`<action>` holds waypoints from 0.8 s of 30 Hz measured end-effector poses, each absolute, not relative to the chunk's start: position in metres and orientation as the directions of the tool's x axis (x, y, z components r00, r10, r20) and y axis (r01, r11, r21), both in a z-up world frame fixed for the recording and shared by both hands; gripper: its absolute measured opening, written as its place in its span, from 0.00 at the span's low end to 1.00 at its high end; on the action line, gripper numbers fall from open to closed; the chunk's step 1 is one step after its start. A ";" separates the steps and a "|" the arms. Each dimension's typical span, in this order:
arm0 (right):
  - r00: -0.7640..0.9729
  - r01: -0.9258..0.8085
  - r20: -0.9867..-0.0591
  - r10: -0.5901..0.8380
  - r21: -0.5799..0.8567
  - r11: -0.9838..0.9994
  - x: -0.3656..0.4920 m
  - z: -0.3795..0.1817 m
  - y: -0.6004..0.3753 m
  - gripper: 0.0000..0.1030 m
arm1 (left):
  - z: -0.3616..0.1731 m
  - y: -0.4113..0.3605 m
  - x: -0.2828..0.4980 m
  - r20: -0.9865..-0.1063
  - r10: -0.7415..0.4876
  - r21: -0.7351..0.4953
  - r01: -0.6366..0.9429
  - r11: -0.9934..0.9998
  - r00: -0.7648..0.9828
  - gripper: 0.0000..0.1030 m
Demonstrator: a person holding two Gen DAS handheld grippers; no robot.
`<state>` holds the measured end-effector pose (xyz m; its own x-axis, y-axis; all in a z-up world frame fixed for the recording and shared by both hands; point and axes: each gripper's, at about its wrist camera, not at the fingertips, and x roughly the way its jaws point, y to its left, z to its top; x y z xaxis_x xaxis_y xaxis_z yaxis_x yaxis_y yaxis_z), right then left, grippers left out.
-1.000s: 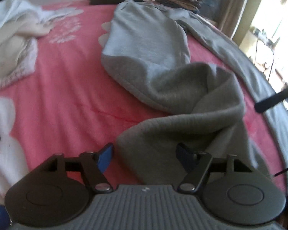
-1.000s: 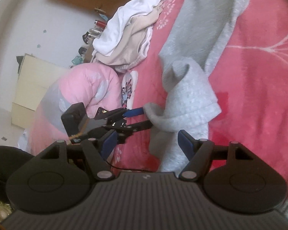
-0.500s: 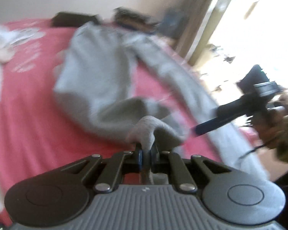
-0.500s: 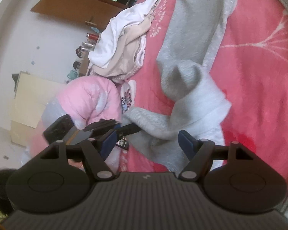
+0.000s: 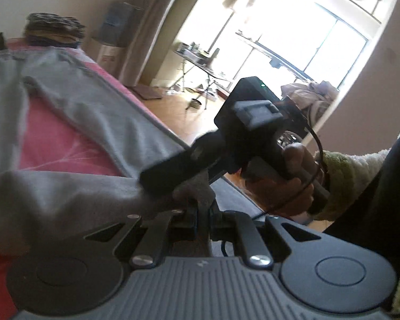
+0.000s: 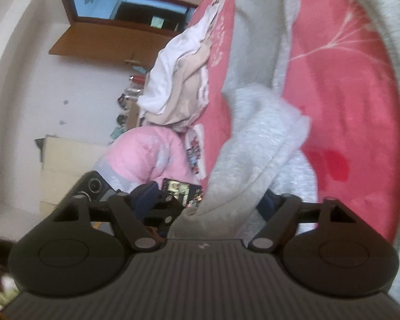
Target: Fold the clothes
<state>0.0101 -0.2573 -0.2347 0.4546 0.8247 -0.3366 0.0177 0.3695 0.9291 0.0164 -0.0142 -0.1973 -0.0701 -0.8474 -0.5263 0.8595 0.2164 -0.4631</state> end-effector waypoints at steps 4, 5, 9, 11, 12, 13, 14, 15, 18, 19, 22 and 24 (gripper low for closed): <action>0.500 0.039 -0.392 0.772 0.901 0.432 0.001 -0.240 -0.270 0.23 | -0.210 -0.028 0.021 -0.537 -0.841 -0.479 0.847 0.231 -0.075 0.12; 0.513 0.040 -0.399 0.760 0.895 0.444 0.000 -0.241 -0.274 0.20 | -0.211 -0.028 0.022 -0.541 -0.837 -0.486 0.841 0.236 -0.078 0.25; 0.554 0.048 -0.457 0.695 0.852 0.522 0.002 -0.244 -0.297 0.16 | -0.215 -0.020 0.023 -0.551 -0.827 -0.506 0.832 0.227 -0.109 0.43; 0.578 0.092 -0.473 0.665 0.848 0.522 0.003 -0.251 -0.313 0.15 | -0.219 -0.011 0.024 -0.568 -0.813 -0.524 0.817 0.240 -0.125 0.45; 0.590 0.116 -0.479 0.651 0.847 0.519 0.003 -0.255 -0.321 0.15 | -0.223 -0.007 0.025 -0.581 -0.804 -0.533 0.805 0.258 -0.127 0.45; 0.601 0.135 -0.479 0.639 0.850 0.510 0.004 -0.259 -0.327 0.15 | -0.229 -0.003 0.026 -0.598 -0.790 -0.543 0.792 0.279 -0.132 0.46; 0.612 0.155 -0.480 0.628 0.852 0.501 0.005 -0.263 -0.333 0.15 | -0.235 0.000 0.027 -0.616 -0.776 -0.552 0.778 0.300 -0.138 0.47; 0.622 0.175 -0.483 0.616 0.853 0.492 0.006 -0.267 -0.339 0.15 | -0.241 0.002 0.028 -0.638 -0.757 -0.551 0.769 0.324 -0.139 0.48; 0.620 0.244 -0.513 0.593 0.845 0.475 0.010 -0.282 -0.347 0.15 | -0.261 0.007 0.032 -0.705 -0.700 -0.525 0.748 0.406 -0.115 0.51; 0.618 0.263 -0.521 0.589 0.843 0.470 0.012 -0.286 -0.349 0.15 | -0.268 0.009 0.036 -0.718 -0.688 -0.528 0.726 0.440 -0.105 0.51; 0.616 0.272 -0.526 0.586 0.840 0.469 0.013 -0.289 -0.347 0.16 | -0.285 0.017 0.049 -0.721 -0.688 -0.578 0.625 0.524 -0.090 0.54; 0.619 0.275 -0.524 0.584 0.842 0.465 0.012 -0.289 -0.346 0.17 | -0.294 0.021 0.057 -0.703 -0.705 -0.624 0.557 0.548 -0.094 0.57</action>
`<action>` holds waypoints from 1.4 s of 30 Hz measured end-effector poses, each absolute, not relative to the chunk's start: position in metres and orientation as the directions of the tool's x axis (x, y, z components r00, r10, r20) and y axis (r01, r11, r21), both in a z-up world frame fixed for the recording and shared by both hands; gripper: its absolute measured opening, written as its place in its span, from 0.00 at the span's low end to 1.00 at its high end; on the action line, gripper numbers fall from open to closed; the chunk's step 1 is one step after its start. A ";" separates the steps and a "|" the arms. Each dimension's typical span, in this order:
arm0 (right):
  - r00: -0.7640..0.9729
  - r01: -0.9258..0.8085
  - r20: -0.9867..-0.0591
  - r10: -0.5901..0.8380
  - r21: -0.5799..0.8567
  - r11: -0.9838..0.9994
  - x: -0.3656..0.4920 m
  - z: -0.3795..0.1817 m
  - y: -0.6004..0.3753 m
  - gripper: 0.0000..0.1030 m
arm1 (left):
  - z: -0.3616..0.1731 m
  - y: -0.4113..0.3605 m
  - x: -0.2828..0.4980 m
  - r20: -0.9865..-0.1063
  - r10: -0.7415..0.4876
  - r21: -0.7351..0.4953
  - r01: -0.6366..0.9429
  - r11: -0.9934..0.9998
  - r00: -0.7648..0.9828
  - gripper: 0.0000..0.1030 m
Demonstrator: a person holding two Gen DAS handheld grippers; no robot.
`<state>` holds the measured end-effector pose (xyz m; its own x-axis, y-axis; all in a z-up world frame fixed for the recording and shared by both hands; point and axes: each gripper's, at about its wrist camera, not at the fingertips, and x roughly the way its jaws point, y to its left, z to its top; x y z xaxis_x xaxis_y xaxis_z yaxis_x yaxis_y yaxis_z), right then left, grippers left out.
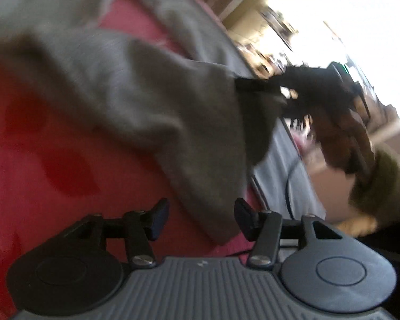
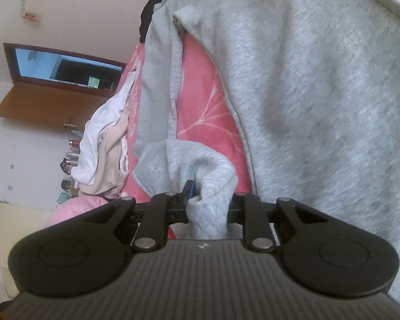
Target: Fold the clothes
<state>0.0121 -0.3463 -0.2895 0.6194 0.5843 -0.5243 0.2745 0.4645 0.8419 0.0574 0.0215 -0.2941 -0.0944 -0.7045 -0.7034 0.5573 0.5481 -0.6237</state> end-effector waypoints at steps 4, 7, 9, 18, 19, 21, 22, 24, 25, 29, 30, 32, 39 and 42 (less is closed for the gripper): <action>0.620 0.284 -0.529 0.579 0.839 0.464 0.012 -0.291 -0.344 0.18 | -0.307 0.016 0.063 -0.682 -0.721 -0.661 0.527 0.535 -0.123 0.59; 0.620 0.284 -0.530 0.578 0.839 0.465 0.012 -0.290 -0.344 0.18 | -0.315 0.008 0.062 -0.688 -0.713 -0.655 0.536 0.533 -0.132 0.59; 0.620 0.283 -0.530 0.578 0.838 0.465 0.012 -0.290 -0.344 0.18 | -0.318 0.003 0.061 -0.689 -0.713 -0.653 0.536 0.535 -0.128 0.55; 0.592 0.195 -0.517 0.618 0.836 0.513 0.013 -0.278 -0.340 0.18 | -0.296 0.024 0.063 -0.662 -0.739 -0.676 0.525 0.517 -0.124 0.05; 0.575 0.166 -0.510 0.640 0.838 0.520 0.013 -0.275 -0.336 0.18 | -0.286 0.035 0.064 -0.655 -0.746 -0.678 0.533 0.506 -0.124 0.05; 0.526 0.088 -0.489 0.696 0.845 0.527 0.013 -0.266 -0.324 0.18 | -0.264 0.060 0.067 -0.650 -0.751 -0.673 0.548 0.497 -0.118 0.04; 0.499 0.051 -0.478 0.723 0.849 0.526 0.014 -0.262 -0.316 0.18 | -0.253 0.075 0.069 -0.657 -0.747 -0.664 0.546 0.510 -0.102 0.04; 0.439 -0.006 -0.451 0.777 0.864 0.504 0.017 -0.259 -0.296 0.18 | -0.232 0.108 0.071 -0.677 -0.734 -0.642 0.531 0.553 -0.054 0.04; 0.407 -0.027 -0.434 0.804 0.874 0.485 0.019 -0.259 -0.285 0.18 | -0.222 0.126 0.072 -0.689 -0.725 -0.628 0.517 0.582 -0.021 0.04; 0.269 -0.057 -0.360 0.893 0.920 0.388 0.028 -0.266 -0.232 0.18 | -0.193 0.188 0.061 -0.756 -0.643 -0.553 0.408 0.726 0.120 0.04; 0.233 -0.054 -0.344 0.910 0.929 0.365 0.030 -0.269 -0.218 0.18 | -0.189 0.200 0.054 -0.773 -0.618 -0.533 0.381 0.756 0.145 0.04; 0.172 -0.047 -0.332 0.927 0.938 0.344 0.034 -0.279 -0.186 0.18 | -0.181 0.222 0.042 -0.803 -0.565 -0.488 0.336 0.806 0.188 0.04; -0.037 0.000 -0.333 0.942 0.943 0.333 0.030 -0.297 -0.074 0.16 | -0.194 0.266 0.007 -0.901 -0.381 -0.331 0.236 0.913 0.209 0.04; -0.124 -0.092 -0.410 0.904 0.912 0.400 0.015 -0.290 -0.038 0.16 | -0.205 0.276 0.000 -0.931 -0.315 -0.272 0.228 0.935 0.182 0.04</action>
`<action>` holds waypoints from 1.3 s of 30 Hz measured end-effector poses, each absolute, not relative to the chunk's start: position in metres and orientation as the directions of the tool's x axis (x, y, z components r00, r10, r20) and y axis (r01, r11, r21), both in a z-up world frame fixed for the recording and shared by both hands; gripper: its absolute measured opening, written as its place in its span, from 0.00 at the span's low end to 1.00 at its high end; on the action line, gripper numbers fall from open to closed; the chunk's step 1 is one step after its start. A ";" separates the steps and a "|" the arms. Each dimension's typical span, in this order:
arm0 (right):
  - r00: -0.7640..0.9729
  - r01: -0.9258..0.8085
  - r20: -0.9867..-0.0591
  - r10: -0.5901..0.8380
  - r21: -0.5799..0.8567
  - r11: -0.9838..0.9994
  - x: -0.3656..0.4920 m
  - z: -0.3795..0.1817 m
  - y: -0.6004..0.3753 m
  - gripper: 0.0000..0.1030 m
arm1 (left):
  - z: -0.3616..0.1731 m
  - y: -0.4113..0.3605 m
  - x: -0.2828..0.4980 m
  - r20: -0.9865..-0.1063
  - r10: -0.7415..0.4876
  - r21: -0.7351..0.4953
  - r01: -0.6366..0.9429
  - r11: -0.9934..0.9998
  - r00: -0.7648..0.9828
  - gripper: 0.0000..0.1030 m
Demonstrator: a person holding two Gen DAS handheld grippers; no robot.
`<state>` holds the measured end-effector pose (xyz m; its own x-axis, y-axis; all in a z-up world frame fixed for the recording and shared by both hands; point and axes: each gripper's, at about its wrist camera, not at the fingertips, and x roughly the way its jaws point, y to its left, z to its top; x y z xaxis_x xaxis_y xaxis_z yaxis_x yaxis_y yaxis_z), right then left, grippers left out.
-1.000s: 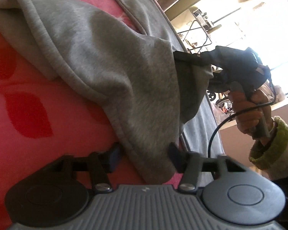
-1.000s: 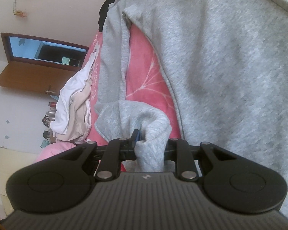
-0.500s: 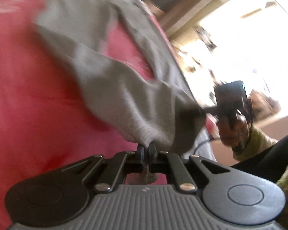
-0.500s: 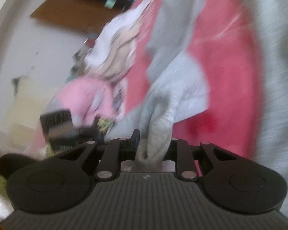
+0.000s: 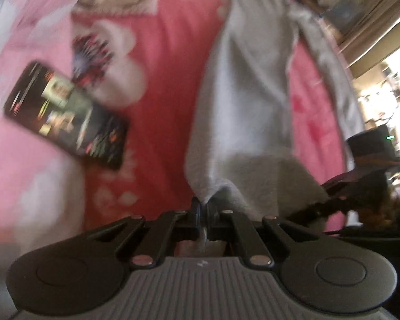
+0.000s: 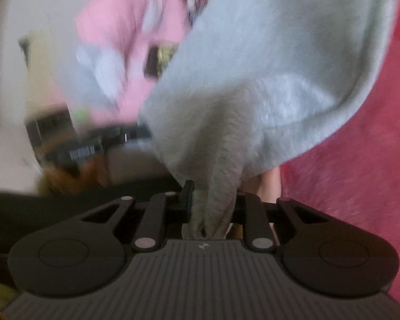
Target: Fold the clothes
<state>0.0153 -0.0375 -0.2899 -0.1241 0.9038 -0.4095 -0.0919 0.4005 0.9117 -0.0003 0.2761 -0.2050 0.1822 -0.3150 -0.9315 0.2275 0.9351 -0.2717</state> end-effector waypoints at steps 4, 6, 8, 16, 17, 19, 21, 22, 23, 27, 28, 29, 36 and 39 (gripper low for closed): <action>-0.158 -0.127 -0.471 0.868 0.882 0.455 0.007 -0.286 -0.008 0.16 | -0.214 0.278 0.002 -0.955 -0.230 -0.176 0.263 0.949 0.189 0.04; -0.151 -0.119 -0.490 0.858 0.871 0.477 0.006 -0.286 -0.003 0.16 | -0.216 0.276 0.001 -0.963 -0.183 -0.120 0.295 0.948 0.199 0.04; -0.140 -0.118 -0.509 0.849 0.860 0.497 0.002 -0.284 0.000 0.17 | -0.218 0.273 -0.001 -0.968 -0.142 -0.067 0.328 0.942 0.209 0.04; -0.115 -0.090 -0.545 0.831 0.838 0.538 -0.016 -0.278 -0.019 0.22 | -0.241 0.281 -0.010 -0.974 -0.127 -0.058 0.342 0.938 0.185 0.06; -0.113 -0.087 -0.548 0.829 0.836 0.541 -0.017 -0.278 -0.023 0.24 | -0.244 0.285 -0.011 -0.976 -0.122 -0.059 0.323 0.945 0.178 0.08; -0.112 -0.078 -0.553 0.825 0.833 0.548 -0.019 -0.277 -0.033 0.30 | -0.250 0.295 -0.013 -0.980 -0.115 -0.065 0.282 0.957 0.165 0.11; -0.113 -0.063 -0.558 0.822 0.829 0.555 -0.021 -0.276 -0.041 0.40 | -0.252 0.304 -0.017 -0.981 -0.112 -0.071 0.247 0.966 0.157 0.17; -0.112 -0.057 -0.563 0.819 0.827 0.560 -0.022 -0.277 -0.045 0.47 | -0.251 0.307 -0.020 -0.981 -0.109 -0.069 0.236 0.969 0.159 0.19; -0.112 -0.051 -0.567 0.816 0.823 0.565 -0.023 -0.277 -0.049 0.50 | -0.250 0.310 -0.022 -0.981 -0.104 -0.065 0.230 0.971 0.163 0.20; -0.103 -0.039 -0.583 0.806 0.812 0.582 -0.028 -0.277 -0.062 0.51 | -0.246 0.318 -0.033 -0.980 -0.096 -0.059 0.208 0.976 0.175 0.25; -0.099 -0.034 -0.584 0.806 0.811 0.584 -0.028 -0.277 -0.064 0.51 | -0.246 0.320 -0.036 -0.981 -0.092 -0.057 0.199 0.978 0.173 0.25; -0.094 -0.028 -0.583 0.807 0.812 0.583 -0.029 -0.277 -0.066 0.52 | -0.246 0.322 -0.038 -0.981 -0.088 -0.055 0.194 0.980 0.170 0.25; -0.046 0.014 -0.581 0.812 0.813 0.582 -0.021 -0.277 -0.052 0.53 | -0.244 0.334 -0.058 -0.971 -0.162 -0.141 0.123 0.982 0.179 0.36; -0.021 0.052 -0.590 0.807 0.805 0.590 -0.020 -0.278 -0.059 0.53 | -0.240 0.341 -0.062 -0.951 -0.234 -0.224 0.068 0.972 0.202 0.45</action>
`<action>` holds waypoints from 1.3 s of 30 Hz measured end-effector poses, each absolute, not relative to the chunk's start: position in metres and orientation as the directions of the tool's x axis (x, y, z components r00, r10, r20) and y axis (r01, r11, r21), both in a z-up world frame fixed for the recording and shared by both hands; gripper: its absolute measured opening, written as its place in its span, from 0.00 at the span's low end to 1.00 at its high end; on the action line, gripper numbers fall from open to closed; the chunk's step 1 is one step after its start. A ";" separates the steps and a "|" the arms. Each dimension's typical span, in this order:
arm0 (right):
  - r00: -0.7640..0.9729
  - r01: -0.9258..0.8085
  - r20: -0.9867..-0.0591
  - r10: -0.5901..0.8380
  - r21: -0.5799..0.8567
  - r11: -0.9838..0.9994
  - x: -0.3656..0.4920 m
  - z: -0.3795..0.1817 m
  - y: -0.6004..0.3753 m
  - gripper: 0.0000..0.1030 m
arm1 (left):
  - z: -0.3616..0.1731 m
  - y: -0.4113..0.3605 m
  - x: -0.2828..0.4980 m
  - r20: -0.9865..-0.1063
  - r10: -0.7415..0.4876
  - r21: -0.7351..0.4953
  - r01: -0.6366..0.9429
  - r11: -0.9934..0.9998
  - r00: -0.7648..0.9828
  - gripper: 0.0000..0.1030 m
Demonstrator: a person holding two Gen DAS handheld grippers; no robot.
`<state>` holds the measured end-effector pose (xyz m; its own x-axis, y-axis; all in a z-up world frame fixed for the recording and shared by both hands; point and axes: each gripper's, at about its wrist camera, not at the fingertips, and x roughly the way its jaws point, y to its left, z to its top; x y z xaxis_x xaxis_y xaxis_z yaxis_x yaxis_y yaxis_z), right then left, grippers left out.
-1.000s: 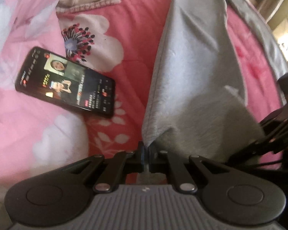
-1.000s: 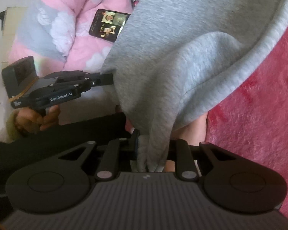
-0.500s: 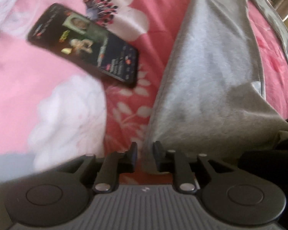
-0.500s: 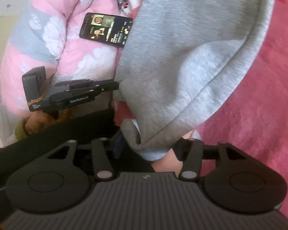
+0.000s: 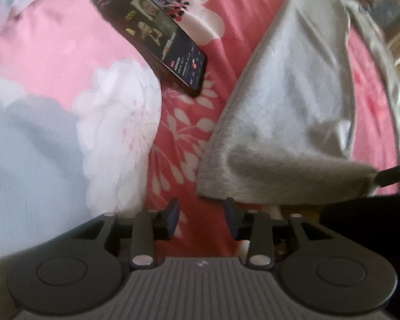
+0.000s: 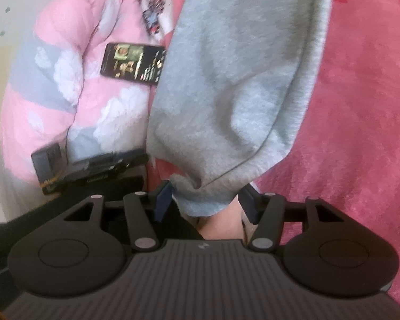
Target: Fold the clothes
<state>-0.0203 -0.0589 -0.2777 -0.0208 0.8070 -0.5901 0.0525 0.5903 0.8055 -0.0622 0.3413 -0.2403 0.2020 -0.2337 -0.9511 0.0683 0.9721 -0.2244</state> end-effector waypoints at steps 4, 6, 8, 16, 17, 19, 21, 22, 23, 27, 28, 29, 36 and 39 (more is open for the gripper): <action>0.056 0.170 -0.614 0.787 0.783 0.599 -0.018 -0.283 -0.079 0.53 | -0.238 0.351 -0.065 -0.912 -0.337 -0.350 -0.015 0.937 0.232 0.56; 0.107 0.244 -0.628 0.771 0.768 0.592 -0.018 -0.287 -0.092 0.53 | -0.243 0.353 -0.065 -0.900 -0.369 -0.392 -0.062 0.918 0.234 0.58; 0.138 0.310 -0.626 0.767 0.763 0.567 -0.018 -0.293 -0.102 0.54 | -0.251 0.355 -0.065 -0.895 -0.385 -0.416 -0.108 0.903 0.225 0.58; 0.045 0.351 -0.624 0.780 0.741 0.572 -0.021 -0.309 -0.090 0.61 | -0.279 0.348 -0.067 -0.899 -0.385 -0.424 -0.197 0.884 0.208 0.56; 0.022 0.356 -0.615 0.788 0.741 0.569 -0.022 -0.312 -0.086 0.62 | -0.281 0.348 -0.066 -0.897 -0.387 -0.429 -0.209 0.879 0.216 0.56; -0.017 0.366 -0.592 0.806 0.746 0.556 -0.025 -0.317 -0.080 0.64 | -0.285 0.351 -0.066 -0.887 -0.394 -0.447 -0.237 0.862 0.240 0.55; -0.041 0.379 -0.564 0.825 0.755 0.535 -0.028 -0.320 -0.077 0.65 | -0.288 0.353 -0.066 -0.876 -0.402 -0.468 -0.263 0.844 0.268 0.52; -0.050 0.388 -0.546 0.836 0.761 0.520 -0.029 -0.322 -0.073 0.65 | -0.289 0.354 -0.066 -0.870 -0.405 -0.477 -0.273 0.836 0.281 0.50; -0.058 0.396 -0.531 0.846 0.765 0.507 -0.030 -0.324 -0.071 0.65 | -0.290 0.353 -0.066 -0.869 -0.401 -0.477 -0.274 0.835 0.291 0.44; -0.092 0.405 -0.482 0.872 0.781 0.474 -0.038 -0.327 -0.066 0.65 | -0.295 0.351 -0.068 -0.866 -0.379 -0.473 -0.285 0.834 0.328 0.30; -0.096 0.403 -0.473 0.876 0.786 0.468 -0.038 -0.328 -0.064 0.65 | -0.296 0.352 -0.070 -0.863 -0.376 -0.475 -0.293 0.830 0.337 0.29; -0.100 0.399 -0.464 0.880 0.792 0.463 -0.039 -0.327 -0.062 0.64 | -0.296 0.353 -0.071 -0.860 -0.374 -0.480 -0.301 0.824 0.346 0.26; -0.095 0.328 -0.460 0.883 0.823 0.464 -0.039 -0.320 -0.058 0.27 | -0.286 0.360 -0.079 -0.835 -0.357 -0.510 -0.343 0.789 0.419 0.04; -0.103 0.282 -0.451 0.887 0.842 0.460 -0.038 -0.315 -0.055 0.09 | -0.268 0.366 -0.083 -0.815 -0.358 -0.543 -0.384 0.746 0.456 0.03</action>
